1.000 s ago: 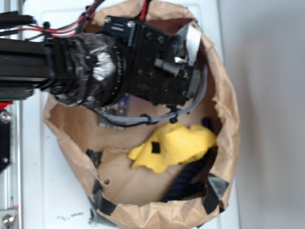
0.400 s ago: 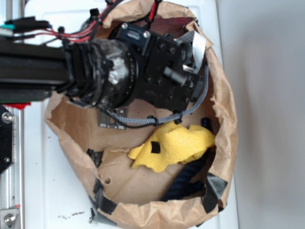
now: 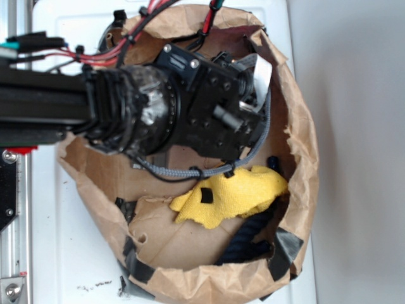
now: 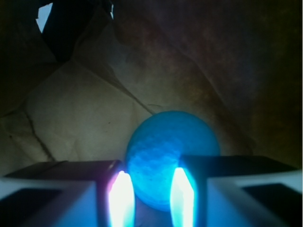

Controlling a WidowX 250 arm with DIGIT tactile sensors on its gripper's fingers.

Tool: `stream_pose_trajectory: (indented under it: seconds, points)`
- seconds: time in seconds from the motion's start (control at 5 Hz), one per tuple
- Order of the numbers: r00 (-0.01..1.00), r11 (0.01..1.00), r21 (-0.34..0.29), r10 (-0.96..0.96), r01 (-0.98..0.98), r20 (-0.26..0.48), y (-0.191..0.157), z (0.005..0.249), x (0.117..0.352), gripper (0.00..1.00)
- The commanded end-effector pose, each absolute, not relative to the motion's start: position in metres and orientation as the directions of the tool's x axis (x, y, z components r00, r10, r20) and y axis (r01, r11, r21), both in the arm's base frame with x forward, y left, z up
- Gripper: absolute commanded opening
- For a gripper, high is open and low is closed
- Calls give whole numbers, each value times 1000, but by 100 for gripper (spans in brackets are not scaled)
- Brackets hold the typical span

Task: Grab the blue ball.

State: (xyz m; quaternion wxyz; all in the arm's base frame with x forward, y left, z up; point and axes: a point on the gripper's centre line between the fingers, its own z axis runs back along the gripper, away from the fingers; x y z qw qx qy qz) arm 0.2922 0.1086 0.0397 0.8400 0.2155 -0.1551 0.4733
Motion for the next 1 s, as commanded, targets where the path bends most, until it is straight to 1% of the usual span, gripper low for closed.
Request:
stream_pose_trajectory:
  seconds: [0.0, 0.2, 0.4, 0.6, 0.8]
  points:
    - [518, 489, 197, 701, -849, 490, 114, 58, 280, 0]
    - [524, 497, 197, 697, -845, 489, 112, 60, 280, 0]
    - [531, 518, 170, 705, -838, 470, 112, 74, 278, 0]
    - [534, 547, 104, 730, -831, 426, 113, 101, 275, 0]
    - [537, 563, 63, 739, -824, 407, 117, 119, 274, 0]
